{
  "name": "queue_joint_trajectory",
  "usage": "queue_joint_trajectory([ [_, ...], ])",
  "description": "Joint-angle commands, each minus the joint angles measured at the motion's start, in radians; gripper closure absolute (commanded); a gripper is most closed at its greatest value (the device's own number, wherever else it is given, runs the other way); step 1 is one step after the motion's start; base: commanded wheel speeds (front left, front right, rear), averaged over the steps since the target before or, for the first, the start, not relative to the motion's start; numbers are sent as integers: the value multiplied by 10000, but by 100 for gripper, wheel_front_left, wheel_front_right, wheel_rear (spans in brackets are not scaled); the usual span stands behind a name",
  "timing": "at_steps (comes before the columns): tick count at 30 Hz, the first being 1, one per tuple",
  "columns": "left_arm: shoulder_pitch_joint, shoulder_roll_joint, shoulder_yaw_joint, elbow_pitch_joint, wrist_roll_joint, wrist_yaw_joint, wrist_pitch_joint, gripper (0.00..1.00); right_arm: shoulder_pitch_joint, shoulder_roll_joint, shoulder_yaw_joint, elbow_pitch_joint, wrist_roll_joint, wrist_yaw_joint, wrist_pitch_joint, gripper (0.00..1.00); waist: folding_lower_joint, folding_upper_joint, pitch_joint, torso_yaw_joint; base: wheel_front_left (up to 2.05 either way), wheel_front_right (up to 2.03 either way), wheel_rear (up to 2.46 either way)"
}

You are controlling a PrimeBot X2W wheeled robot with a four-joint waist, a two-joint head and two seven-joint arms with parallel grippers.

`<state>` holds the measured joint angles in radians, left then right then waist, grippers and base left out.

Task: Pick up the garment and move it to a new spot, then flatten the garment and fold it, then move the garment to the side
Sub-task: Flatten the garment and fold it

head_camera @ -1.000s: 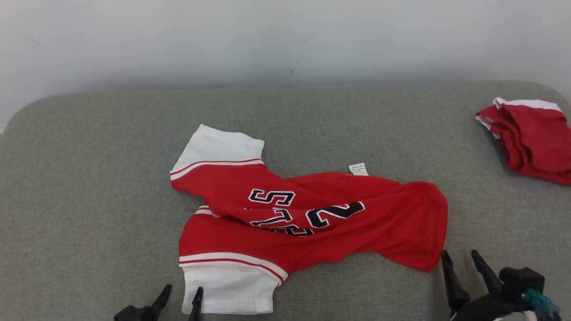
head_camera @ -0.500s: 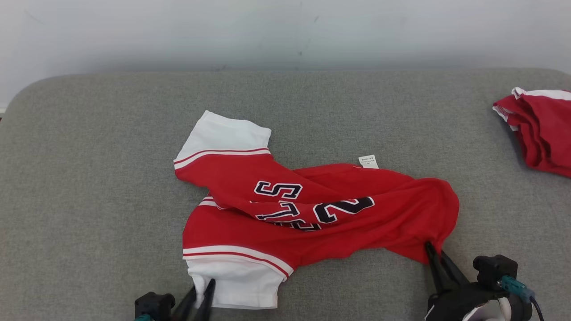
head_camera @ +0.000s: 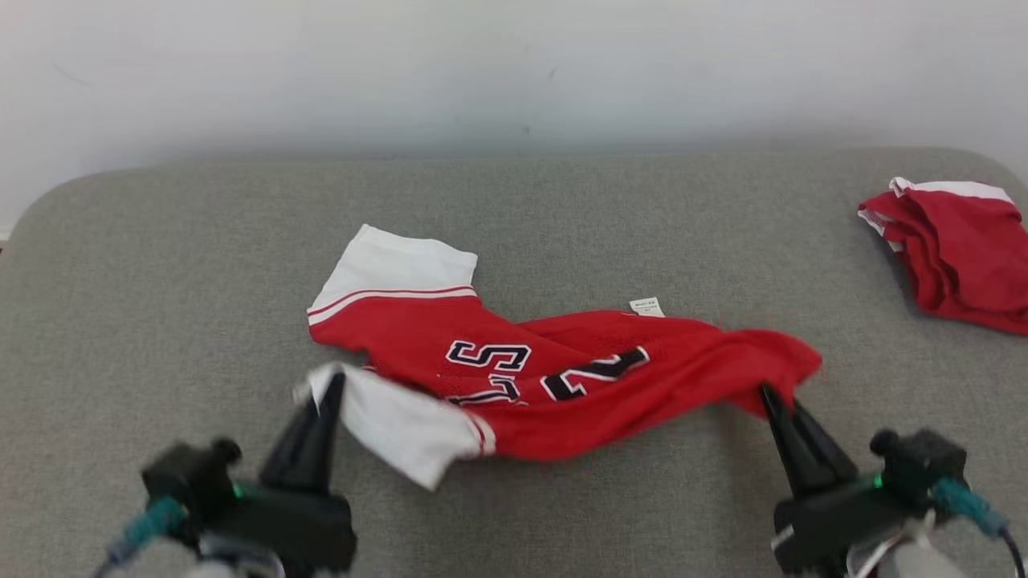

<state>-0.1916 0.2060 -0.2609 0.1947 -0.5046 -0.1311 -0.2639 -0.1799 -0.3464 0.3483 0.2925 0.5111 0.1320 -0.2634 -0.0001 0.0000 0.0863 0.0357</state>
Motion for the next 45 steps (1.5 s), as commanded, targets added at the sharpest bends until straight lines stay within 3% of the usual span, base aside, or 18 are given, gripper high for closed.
queue_joint_trajectory([
  [1, -392, 130, 32, -84, -144, 13, 0, 100, -336, -82, 73, -141, 9, -23, -11, 100, 1, 0, 175, -86, 0, 0, 0],
  [6, -3280, 1044, -323, 116, -917, 13, 142, 100, -2593, -402, 661, -266, 749, -23, -7, 100, 1, 0, 1259, -299, 0, 0, 0],
  [13, -9034, 1811, -259, 966, -2091, 13, 1372, 100, -7707, -903, 902, 218, 1916, -23, 869, 100, 1, 0, 3977, -503, 0, 0, 0],
  [16, -11628, 1830, 65, 1959, -2522, 12, 1802, 100, -10069, -823, 608, 726, 2519, -23, 1422, 100, 1, 0, 4905, -590, 0, 0, 0],
  [19, -14023, 2013, -39, 3007, -2217, 13, 2017, 100, -12283, -539, 268, 1567, 2952, -23, 1850, 100, 1, 0, 5567, -723, 0, 0, 0],
  [25, -17455, 1781, -124, 5112, -1836, 53, 1786, 100, -15784, -252, 413, 3745, 2254, -23, 1894, 100, 1, 0, 6023, -754, 0, 0, 0],
  [31, -19066, 1428, -270, 6714, -1731, 34, 1454, 100, -17592, 7, 732, 5573, 1765, -23, 1659, 100, 1, 0, 6077, -597, 0, 0, 0],
  [40, -19656, 1100, -818, 7732, -1794, 8, 1063, 100, -18382, 336, 1380, 6603, 1953, -23, 1382, 100, 1, 0, 6360, -558, 0, 0, 0],
  [45, -19853, 1226, -1153, 7966, -2090, 16, 883, 100, -18581, 369, 1883, 6918, 2166, -23, 1252, 100, 1, 0, 6464, -574, 0, 0, 0],
])
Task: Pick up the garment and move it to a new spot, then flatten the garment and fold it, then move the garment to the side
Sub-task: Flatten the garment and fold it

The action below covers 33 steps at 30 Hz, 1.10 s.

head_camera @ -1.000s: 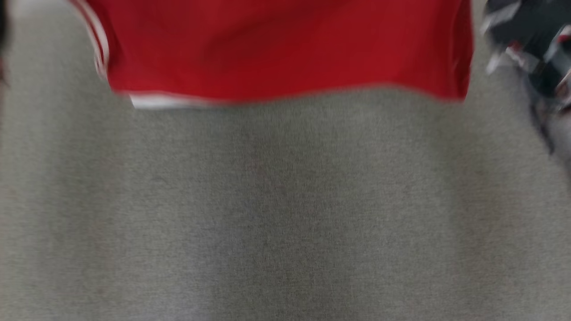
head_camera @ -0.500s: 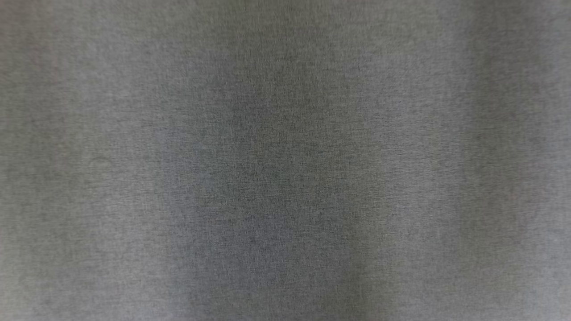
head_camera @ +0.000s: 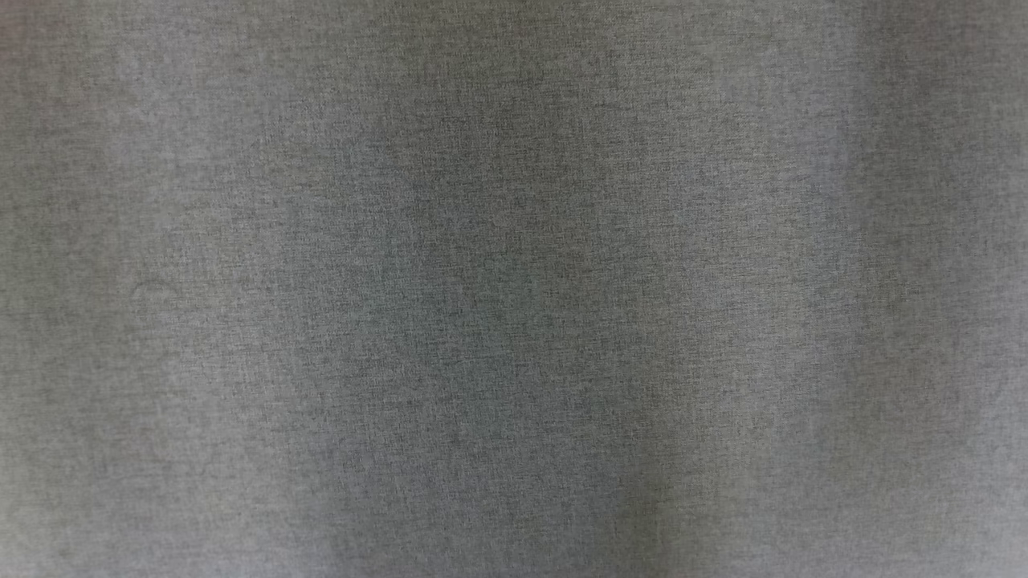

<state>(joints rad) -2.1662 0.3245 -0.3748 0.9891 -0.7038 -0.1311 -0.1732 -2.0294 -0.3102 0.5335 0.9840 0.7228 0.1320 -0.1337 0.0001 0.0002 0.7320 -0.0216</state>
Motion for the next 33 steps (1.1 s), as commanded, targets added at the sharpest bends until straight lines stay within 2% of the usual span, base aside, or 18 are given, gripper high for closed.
queue_joint_trajectory([
  [1, -110, 42, -91, 56, -119, 16, -66, 100, -90, -20, 121, 44, 93, -23, -101, 100, -1, -2, 11, 3, 0, 0, 0],
  [12, 19, 228, -753, 278, -745, 15, -405, 100, -323, -128, 869, 618, 587, -23, -447, 100, -1, -2, -11, 158, 0, 0, 0],
  [15, 445, 237, -1232, -192, -710, 13, -558, 100, -43, -108, 1025, 583, 799, -23, -592, 100, -1, -2, -47, 170, 0, 0, 0],
  [17, 1009, 470, -1468, -562, -885, 18, -664, 100, 394, -203, 1217, 449, 969, -23, -728, 100, -1, -2, -200, 191, 0, 0, 0],
  [22, 3654, 1562, -1965, -2060, -1342, 15, -850, 100, 2345, -549, 1743, -629, 1942, -23, -994, 100, -1, -2, -1018, 41, 0, 0, 0],
  [25, 5639, 2090, -1626, -2926, -1629, 27, -908, 100, 3955, -888, 2051, -1541, 2470, -24, -1180, 100, -1, -2, -1623, -24, 0, 0, 0],
  [26, 5639, 2090, -1626, -2926, -1629, 27, -908, 100, 3955, -888, 2051, -1541, 2470, -24, -1180, 100, -1, -2, -1623, -24, 0, 0, 0],
  [27, 7094, 2234, -1046, -3837, -1809, 256, -912, 100, 5062, -1141, 2151, -2204, 2821, -24, -1247, 100, -1, -2, -2058, -9, 0, 0, 0],
  [29, 8719, 2396, -366, -4866, -1688, 640, -916, 100, 6233, -1379, 2284, -2871, 3053, -24, -1290, 100, -1, -2, -2510, -82, 0, 0, 0],
  [30, 9642, 2305, -172, -5369, -1641, 802, -909, 100, 6823, -1555, 2336, -3190, 3110, -24, -1308, 100, -1, -2, -2742, -66, 0, 0, 0],
  [31, 9642, 2305, -172, -5369, -1641, 802, -909, 100, 6823, -1555, 2336, -3190, 3110, -24, -1308, 100, -1, -2, -2742, -66, 0, 0, 0],
  [33, 11289, 2125, 603, -6454, -1582, 1287, -908, 100, 7956, -1771, 2304, -3841, 3248, -24, -1313, 100, -1, -2, -3111, -113, 0, 0, 0],
])
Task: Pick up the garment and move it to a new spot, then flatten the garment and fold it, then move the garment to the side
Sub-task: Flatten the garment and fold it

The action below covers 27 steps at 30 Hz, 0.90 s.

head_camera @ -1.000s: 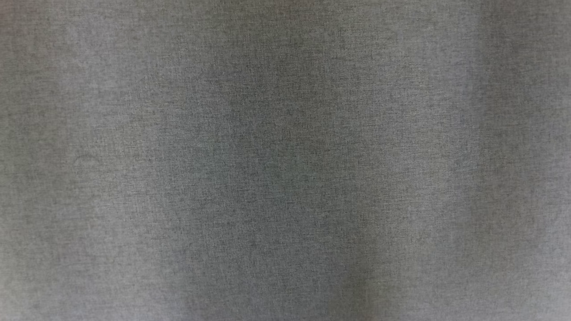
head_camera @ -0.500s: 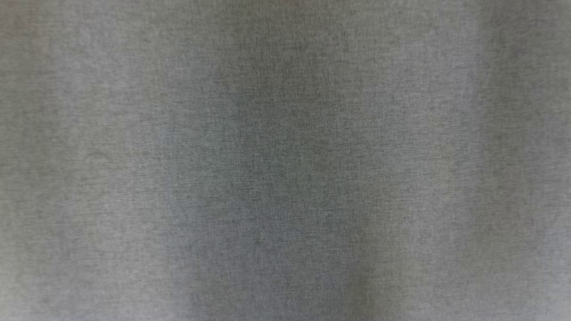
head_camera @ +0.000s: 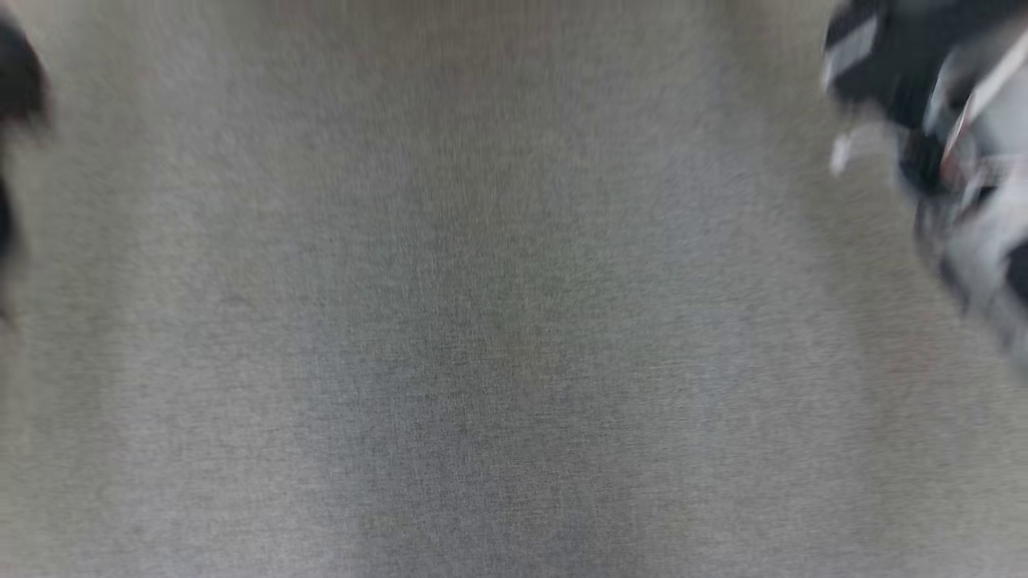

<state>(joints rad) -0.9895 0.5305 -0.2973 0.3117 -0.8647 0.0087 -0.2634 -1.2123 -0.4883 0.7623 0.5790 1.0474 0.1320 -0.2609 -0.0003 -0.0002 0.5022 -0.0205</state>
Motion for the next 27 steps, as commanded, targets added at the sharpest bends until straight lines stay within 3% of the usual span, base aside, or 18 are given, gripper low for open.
queue_joint_trajectory([
  [1, 449, -69, 24, -134, 77, 28, -4, 100, 360, -92, -50, -85, 2, -24, -42, 100, 3, 2, -1009, -130, 0, 0, 0],
  [5, 3675, -675, 901, -1885, 552, 648, -5, 100, 2641, -349, -401, -1178, -80, -24, -45, 100, 3, 2, -1750, -146, 0, 0, 0],
  [8, 5814, -1264, 1302, -2702, 701, 777, -5, 100, 4375, -479, -564, -1741, -235, -24, -47, 100, 3, 2, -2328, -152, 0, 0, 0],
  [13, 8514, -2036, 1339, -3210, 936, 562, -6, 100, 7064, -793, -792, -2324, -201, -24, -49, 100, 3, 2, -3157, 36, 0, 0, 0],
  [19, 10512, -2895, 1380, -3110, 1135, 331, -5, 100, 9558, -955, -1359, -2734, -468, -24, -48, 100, 3, 2, -3876, 213, 0, 0, 0],
  [27, 12202, -3272, 1488, -3159, 1257, 77, -7, 100, 12362, -1154, -2371, -3046, -859, -24, 1, 100, 3, 2, -4397, 385, 0, 0, 0],
])
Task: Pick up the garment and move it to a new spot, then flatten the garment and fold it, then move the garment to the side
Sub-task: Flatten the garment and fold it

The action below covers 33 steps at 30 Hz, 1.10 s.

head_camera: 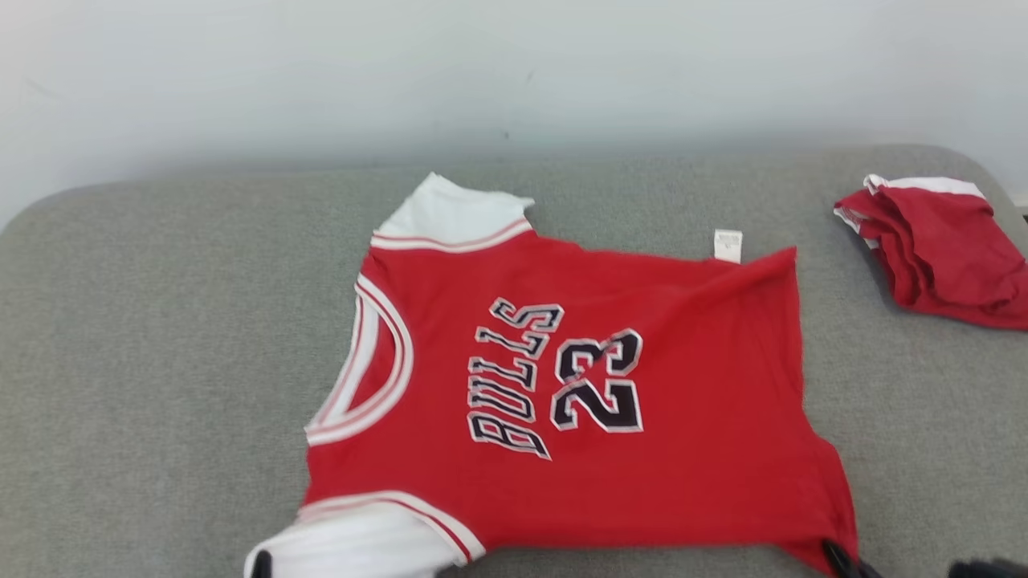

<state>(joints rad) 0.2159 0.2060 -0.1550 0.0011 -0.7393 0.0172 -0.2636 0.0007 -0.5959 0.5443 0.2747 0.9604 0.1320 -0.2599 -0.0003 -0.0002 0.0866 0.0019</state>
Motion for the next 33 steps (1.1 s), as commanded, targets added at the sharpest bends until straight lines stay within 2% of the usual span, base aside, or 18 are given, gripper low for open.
queue_joint_trajectory([
  [1, 239, -41, 1, -73, 2, -61, 1, 100, 557, 9, -347, -29, 88, -24, 60, 100, 3, 2, -226, 191, 0, 0, 0],
  [7, -103, -56, -96, 69, 171, -157, 5, 100, 1230, 474, -939, -327, -451, -24, 451, 100, 3, 2, -19, 89, 0, 0, 0],
  [17, -1851, 461, -232, 525, 514, -438, 372, 100, 395, 1088, -1474, -975, -942, -24, 1211, 100, 3, 2, 430, -337, 0, 0, 0],
  [23, -3848, 740, -557, 1714, 794, -779, 908, 100, -693, 1520, -1831, -739, -790, -24, 1933, 100, 3, 2, 947, -538, 0, 0, 0],
  [30, -5604, 819, -932, 3683, 1128, -1138, 717, 100, -1857, 1914, -1777, -26, -989, -24, 2001, 100, 3, 2, 1312, -758, 0, 0, 0],
  [31, -5800, 795, -948, 3874, 1123, -1179, 573, 100, -1976, 1961, -1789, 71, -1050, -24, 1844, 73, 3, 2, 1320, -774, 0, 0, 0],
  [32, -5928, 726, -939, 4118, 1089, -1210, 448, 100, -2028, 2006, -1793, 181, -1072, -24, 1712, 53, 3, 2, 1309, -765, 0, 0, 0],
  [33, -6001, 664, -997, 4367, 1107, -1237, 380, 0, -2034, 2044, -1767, 313, -1097, -24, 1629, 0, 3, 2, 1275, -742, 0, 0, 0],
])
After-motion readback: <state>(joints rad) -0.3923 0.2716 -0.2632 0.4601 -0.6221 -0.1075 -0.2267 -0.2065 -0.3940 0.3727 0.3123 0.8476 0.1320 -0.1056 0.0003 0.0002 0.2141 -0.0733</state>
